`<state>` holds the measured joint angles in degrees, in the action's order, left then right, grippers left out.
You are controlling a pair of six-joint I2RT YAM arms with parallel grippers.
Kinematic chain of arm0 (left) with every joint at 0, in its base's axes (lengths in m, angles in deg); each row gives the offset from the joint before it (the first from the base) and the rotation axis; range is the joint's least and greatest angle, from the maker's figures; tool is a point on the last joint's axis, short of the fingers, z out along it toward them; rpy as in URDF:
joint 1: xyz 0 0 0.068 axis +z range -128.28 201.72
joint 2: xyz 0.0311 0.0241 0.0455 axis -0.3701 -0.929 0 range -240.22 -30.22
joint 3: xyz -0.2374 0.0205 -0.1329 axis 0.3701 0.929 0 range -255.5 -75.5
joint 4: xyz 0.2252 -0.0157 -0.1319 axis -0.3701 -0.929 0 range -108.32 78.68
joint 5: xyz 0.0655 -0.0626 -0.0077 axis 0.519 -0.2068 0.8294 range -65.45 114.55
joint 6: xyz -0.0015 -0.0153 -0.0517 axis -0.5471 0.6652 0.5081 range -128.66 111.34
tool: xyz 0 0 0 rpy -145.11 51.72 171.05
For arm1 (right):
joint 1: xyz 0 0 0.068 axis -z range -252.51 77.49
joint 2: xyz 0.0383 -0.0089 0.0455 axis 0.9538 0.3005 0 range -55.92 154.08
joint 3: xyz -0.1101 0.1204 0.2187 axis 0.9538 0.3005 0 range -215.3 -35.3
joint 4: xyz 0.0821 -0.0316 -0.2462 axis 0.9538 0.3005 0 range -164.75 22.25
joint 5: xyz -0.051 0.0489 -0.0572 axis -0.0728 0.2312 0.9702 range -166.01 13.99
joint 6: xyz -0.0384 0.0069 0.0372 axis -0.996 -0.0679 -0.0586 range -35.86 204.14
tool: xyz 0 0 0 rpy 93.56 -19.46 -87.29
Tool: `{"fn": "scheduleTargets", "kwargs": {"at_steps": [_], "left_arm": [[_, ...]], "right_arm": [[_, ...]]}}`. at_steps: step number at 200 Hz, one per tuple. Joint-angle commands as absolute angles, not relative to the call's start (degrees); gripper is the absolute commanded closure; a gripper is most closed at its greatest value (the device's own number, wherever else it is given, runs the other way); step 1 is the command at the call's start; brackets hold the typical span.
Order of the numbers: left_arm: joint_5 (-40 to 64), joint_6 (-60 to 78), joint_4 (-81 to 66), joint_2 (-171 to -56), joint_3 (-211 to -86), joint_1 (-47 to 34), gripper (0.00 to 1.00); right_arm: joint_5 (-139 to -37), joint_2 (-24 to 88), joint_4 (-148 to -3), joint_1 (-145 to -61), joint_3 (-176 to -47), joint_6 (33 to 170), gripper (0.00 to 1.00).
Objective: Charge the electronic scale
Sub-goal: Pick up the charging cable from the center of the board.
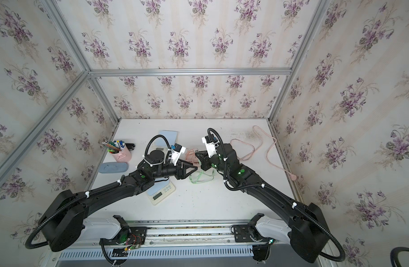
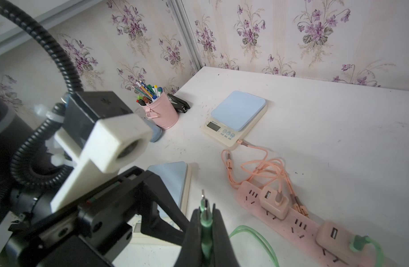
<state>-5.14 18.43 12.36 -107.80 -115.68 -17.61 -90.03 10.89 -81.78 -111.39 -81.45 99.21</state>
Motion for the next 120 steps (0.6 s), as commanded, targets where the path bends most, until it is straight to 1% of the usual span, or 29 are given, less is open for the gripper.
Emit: {"fn": "scheduleTargets", "kwargs": {"at_steps": [1,22,25,40,67,96,109,120], "left_arm": [[-4.96,19.91,19.96,-110.26,-116.40,-18.09,0.41],[-5.12,21.30,22.45,-113.63,-117.14,-18.09,0.44],[-5.07,21.45,22.72,-113.90,-117.20,-18.11,0.49],[-4.87,21.84,23.81,-114.99,-117.24,-18.09,0.54],[-4.56,22.42,24.20,-115.96,-116.99,-17.94,0.73],[-4.43,22.54,24.19,-116.03,-116.45,-17.85,0.88],[-4.45,22.57,24.19,-116.23,-116.46,-17.83,0.92],[-4.36,22.54,24.19,-116.35,-116.62,-17.83,0.94]], "right_arm": [[-93.46,11.23,-85.47,-111.32,-81.53,101.43,1.00],[-93.86,11.09,-85.83,-111.16,-81.28,102.15,1.00],[-93.79,11.08,-85.83,-111.18,-81.26,102.38,1.00],[-93.60,10.75,-85.74,-111.01,-81.18,102.96,1.00],[-91.38,9.86,-84.64,-110.54,-81.17,103.80,1.00],[-88.24,9.22,-81.93,-109.28,-81.62,105.93,1.00],[-88.88,9.28,-81.50,-109.03,-81.55,106.79,1.00],[-90.26,9.38,-81.78,-108.93,-81.32,107.07,1.00]]}}
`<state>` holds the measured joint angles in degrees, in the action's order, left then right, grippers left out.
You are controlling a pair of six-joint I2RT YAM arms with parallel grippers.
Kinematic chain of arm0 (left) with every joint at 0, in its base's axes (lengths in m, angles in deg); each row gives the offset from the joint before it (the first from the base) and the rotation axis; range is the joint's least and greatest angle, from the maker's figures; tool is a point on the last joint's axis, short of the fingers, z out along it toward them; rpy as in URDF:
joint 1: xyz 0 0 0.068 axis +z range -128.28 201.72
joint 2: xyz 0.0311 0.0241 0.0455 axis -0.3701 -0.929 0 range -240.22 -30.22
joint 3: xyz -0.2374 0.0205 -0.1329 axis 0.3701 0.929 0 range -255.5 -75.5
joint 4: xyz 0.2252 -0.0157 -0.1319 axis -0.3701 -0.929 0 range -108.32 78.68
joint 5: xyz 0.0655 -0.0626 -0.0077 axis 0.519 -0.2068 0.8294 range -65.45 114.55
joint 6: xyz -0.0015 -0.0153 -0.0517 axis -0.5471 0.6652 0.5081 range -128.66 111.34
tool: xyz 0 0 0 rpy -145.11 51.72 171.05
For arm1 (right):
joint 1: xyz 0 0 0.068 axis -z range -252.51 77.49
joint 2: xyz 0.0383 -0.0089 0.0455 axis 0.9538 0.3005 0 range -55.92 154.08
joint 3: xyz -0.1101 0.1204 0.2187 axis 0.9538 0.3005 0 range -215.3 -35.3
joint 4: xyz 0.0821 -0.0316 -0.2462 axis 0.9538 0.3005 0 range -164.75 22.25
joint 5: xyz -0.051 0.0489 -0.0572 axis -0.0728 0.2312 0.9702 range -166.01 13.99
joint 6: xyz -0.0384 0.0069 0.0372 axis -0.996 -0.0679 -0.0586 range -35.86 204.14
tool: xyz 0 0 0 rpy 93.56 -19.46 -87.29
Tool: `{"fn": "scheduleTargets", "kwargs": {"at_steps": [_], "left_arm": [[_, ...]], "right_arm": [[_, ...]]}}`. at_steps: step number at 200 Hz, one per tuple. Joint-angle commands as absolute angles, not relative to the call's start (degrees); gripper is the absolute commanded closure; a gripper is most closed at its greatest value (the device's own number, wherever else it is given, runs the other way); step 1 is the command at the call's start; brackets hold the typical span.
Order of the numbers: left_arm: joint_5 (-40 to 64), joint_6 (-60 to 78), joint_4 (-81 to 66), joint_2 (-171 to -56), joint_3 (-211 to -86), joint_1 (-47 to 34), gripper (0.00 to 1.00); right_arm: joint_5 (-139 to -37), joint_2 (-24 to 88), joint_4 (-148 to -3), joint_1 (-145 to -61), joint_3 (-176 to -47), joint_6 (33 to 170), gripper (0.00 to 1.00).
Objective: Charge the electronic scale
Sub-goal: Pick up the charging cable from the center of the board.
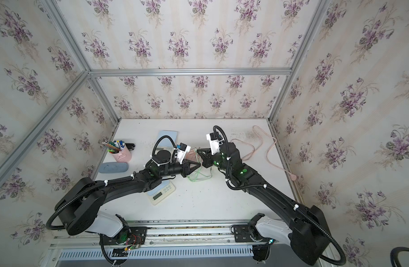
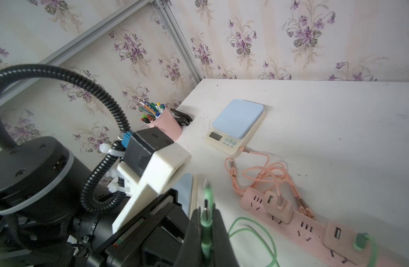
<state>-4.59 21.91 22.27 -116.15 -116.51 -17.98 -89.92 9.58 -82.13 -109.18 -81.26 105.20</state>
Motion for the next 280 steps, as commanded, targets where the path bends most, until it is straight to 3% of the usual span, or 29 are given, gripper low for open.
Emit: {"fn": "scheduleTargets", "kwargs": {"at_steps": [1,21,33,44,52,109,125,133,150,192,222,265,280], "left_arm": [[-4.32,22.54,24.19,-116.40,-116.63,-17.83,0.93],[-3.81,23.01,24.12,-116.28,-116.90,-17.65,0.90],[-2.99,23.31,23.82,-115.94,-116.77,-17.48,0.77],[-2.07,23.51,23.25,-115.12,-116.47,-17.22,0.59],[-1.88,23.13,23.06,-114.45,-116.24,-17.08,0.54],[-4.23,19.95,19.32,-106.55,-113.03,-14.37,0.51],[-5.69,18.20,18.26,-104.28,-112.07,-13.75,0.46],[-7.23,17.39,17.90,-103.67,-112.11,-13.68,0.39],[-10.55,17.11,18.19,-103.95,-113.15,-13.90,0.37],[-13.93,22.26,27.60,-109.98,-115.94,-14.74,0.44],[-14.85,26.71,35.68,-116.91,-117.83,-15.76,0.58],[-13.89,31.69,44.15,-121.63,-117.35,-15.89,0.98],[-12.05,31.26,43.37,-120.58,-116.36,-15.83,1.00]], "right_arm": [[-90.35,9.38,-81.83,-108.91,-81.29,107.12,1.00],[-92.88,9.39,-82.86,-108.97,-80.16,106.70,1.00],[-93.76,9.23,-83.10,-108.91,-79.54,105.67,1.00],[-94.32,9.04,-82.75,-108.91,-79.51,104.50,1.00],[-94.75,8.95,-82.37,-108.90,-79.66,103.38,1.00],[-99.33,9.12,-81.17,-107.94,-82.75,95.56,1.00],[-101.15,9.54,-81.21,-107.79,-83.33,94.37,1.00],[-102.30,9.86,-81.39,-107.55,-83.46,94.25,1.00],[-104.24,10.81,-82.54,-107.16,-83.72,95.55,1.00],[-106.82,12.86,-85.92,-106.96,-83.56,100.55,1.00],[-107.73,13.12,-88.19,-106.89,-82.95,103.99,1.00],[-106.60,12.58,-90.38,-106.68,-81.50,107.84,1.00],[-106.29,12.14,-91.13,-106.44,-80.68,109.58,0.96]]}}
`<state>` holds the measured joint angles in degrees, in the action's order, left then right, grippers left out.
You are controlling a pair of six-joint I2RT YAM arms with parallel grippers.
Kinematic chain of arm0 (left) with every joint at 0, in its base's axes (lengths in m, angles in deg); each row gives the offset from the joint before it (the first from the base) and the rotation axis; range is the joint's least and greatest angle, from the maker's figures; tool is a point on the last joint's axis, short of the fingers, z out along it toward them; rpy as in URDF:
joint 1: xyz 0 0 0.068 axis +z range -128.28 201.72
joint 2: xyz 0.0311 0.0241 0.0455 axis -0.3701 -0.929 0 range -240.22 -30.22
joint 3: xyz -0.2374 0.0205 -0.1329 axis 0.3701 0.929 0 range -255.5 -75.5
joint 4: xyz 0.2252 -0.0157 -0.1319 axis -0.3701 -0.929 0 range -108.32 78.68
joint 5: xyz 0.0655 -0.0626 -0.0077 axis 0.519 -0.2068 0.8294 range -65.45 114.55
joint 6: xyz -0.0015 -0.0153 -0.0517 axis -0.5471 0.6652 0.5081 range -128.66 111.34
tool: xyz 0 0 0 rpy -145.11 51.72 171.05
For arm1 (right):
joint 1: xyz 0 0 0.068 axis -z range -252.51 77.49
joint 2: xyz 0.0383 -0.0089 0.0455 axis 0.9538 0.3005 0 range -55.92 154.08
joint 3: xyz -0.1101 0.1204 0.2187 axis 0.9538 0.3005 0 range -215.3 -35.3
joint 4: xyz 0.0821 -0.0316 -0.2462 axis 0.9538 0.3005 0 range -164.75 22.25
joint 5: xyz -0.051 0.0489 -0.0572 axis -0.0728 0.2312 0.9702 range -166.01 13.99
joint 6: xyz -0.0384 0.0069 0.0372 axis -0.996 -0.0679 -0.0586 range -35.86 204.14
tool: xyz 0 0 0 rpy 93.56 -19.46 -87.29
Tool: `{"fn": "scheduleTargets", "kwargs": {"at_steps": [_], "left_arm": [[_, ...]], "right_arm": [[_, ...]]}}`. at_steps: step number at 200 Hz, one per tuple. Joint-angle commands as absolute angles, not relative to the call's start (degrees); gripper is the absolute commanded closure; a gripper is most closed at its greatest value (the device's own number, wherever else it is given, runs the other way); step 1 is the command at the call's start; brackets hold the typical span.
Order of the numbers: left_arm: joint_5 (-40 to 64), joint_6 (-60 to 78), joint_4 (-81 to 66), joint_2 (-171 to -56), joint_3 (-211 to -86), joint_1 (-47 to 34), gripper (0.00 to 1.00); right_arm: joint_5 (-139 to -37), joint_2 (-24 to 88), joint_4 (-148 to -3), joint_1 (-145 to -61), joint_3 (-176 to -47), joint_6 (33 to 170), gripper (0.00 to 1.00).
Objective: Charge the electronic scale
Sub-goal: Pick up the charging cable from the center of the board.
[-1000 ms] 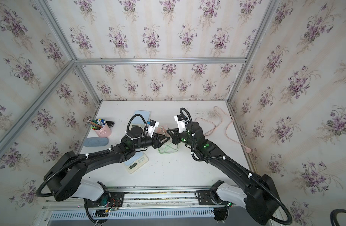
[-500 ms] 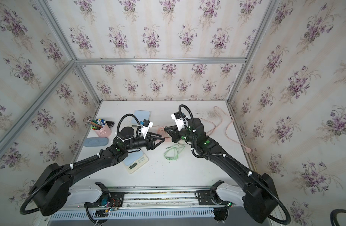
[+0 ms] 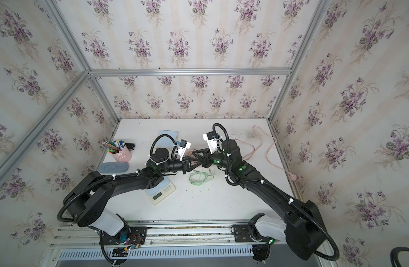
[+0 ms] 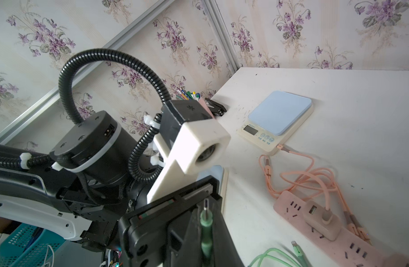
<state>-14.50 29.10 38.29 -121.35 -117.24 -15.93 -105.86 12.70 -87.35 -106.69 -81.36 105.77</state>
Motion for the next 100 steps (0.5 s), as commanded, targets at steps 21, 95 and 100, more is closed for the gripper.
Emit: {"fn": "scheduleTargets", "kwargs": {"at_steps": [21,95,100], "left_arm": [[-9.27,29.37,38.38,-118.11,-116.06,-15.77,1.00],[-8.24,26.78,29.37,-115.30,-117.55,-16.20,1.00],[-8.50,26.68,29.09,-115.30,-117.60,-16.31,1.00]], "right_arm": [[-106.22,10.88,-92.49,-106.35,-78.72,111.20,0.62],[-104.69,7.26,-96.06,-106.34,-73.83,111.98,0.45],[-104.67,7.47,-96.04,-106.33,-74.15,111.68,0.45]]}}
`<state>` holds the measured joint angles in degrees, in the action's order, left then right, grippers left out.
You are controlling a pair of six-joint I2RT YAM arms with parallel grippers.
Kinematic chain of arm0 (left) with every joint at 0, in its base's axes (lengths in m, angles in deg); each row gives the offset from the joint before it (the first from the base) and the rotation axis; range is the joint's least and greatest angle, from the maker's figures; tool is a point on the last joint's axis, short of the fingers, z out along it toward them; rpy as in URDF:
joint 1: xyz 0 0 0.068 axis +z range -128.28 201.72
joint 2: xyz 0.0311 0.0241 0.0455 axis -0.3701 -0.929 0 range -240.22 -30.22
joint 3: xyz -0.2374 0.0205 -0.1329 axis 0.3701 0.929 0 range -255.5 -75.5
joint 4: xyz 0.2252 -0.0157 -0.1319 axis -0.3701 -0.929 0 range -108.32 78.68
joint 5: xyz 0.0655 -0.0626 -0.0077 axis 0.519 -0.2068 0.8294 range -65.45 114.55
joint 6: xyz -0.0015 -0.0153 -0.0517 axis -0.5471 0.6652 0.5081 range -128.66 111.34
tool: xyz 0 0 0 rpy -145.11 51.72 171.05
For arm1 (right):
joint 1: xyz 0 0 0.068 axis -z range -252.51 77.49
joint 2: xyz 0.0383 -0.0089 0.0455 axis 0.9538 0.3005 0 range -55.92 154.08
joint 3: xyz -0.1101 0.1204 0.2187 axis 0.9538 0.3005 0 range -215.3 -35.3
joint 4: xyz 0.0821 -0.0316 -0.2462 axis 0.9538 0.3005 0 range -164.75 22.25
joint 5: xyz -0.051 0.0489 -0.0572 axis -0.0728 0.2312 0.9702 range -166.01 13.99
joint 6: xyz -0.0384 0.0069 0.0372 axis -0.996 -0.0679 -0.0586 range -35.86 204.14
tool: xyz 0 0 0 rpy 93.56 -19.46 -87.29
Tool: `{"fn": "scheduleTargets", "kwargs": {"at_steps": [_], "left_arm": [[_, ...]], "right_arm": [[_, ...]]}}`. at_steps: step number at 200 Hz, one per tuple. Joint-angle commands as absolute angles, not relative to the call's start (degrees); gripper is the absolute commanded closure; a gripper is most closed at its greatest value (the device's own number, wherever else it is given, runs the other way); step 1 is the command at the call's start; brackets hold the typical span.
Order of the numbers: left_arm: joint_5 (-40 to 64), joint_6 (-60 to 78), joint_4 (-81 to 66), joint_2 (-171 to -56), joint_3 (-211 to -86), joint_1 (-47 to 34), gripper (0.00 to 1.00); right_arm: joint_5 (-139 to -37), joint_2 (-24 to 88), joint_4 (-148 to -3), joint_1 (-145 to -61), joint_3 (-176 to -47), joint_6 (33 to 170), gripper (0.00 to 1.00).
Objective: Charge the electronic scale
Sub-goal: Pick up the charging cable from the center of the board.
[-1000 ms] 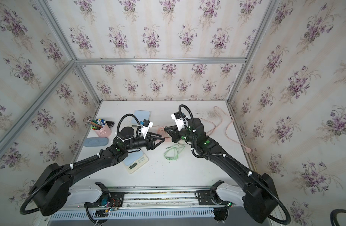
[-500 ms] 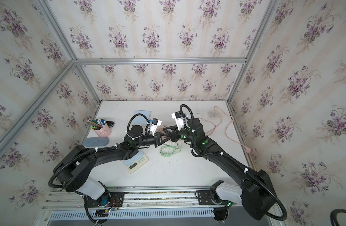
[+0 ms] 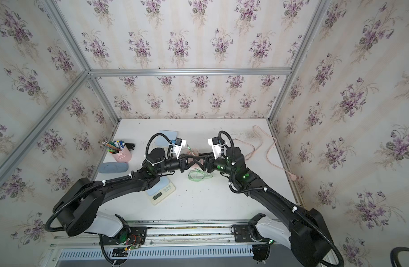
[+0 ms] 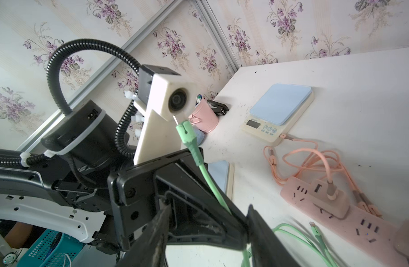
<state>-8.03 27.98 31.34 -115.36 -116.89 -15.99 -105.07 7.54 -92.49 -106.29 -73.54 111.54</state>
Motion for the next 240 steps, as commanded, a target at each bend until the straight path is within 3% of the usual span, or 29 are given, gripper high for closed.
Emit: {"fn": "scheduleTargets", "kwargs": {"at_steps": [1,43,92,109,153,167,180,190,240], "left_arm": [[-8.54,26.67,29.06,-115.30,-117.60,-16.32,1.00],[-9.55,25.55,27.86,-115.13,-118.19,-17.11,1.00],[-11.08,23.99,26.43,-113.57,-118.09,-17.21,1.00],[-11.25,23.52,25.69,-113.02,-118.04,-17.21,1.00],[-12.07,22.82,24.27,-112.43,-118.11,-17.21,0.99],[-11.62,22.09,22.74,-111.85,-117.95,-17.21,0.91],[-9.94,21.21,20.00,-109.13,-117.52,-17.21,0.61],[-8.60,20.42,17.42,-107.24,-116.97,-17.15,0.50],[1.29,23.78,-9.68,-94.77,-116.29,-12.67,0.41]], "right_arm": [[-104.62,7.55,-96.03,-106.34,-74.28,111.62,0.45],[-104.49,11.32,-94.62,-106.53,-78.78,107.40,0.47],[-109.99,14.79,-90.18,-106.53,-82.32,102.55,0.59],[-110.87,14.57,-89.57,-106.48,-82.30,101.61,0.65],[-111.42,14.10,-89.13,-106.44,-82.78,100.45,1.00],[-111.17,13.85,-87.86,-106.44,-83.24,99.31,1.00],[-109.33,13.33,-85.17,-106.48,-83.93,96.84,1.00],[-106.49,12.70,-82.55,-106.44,-84.48,94.38,1.00],[-88.32,11.47,-68.84,-112.30,-87.68,75.60,1.00]]}}
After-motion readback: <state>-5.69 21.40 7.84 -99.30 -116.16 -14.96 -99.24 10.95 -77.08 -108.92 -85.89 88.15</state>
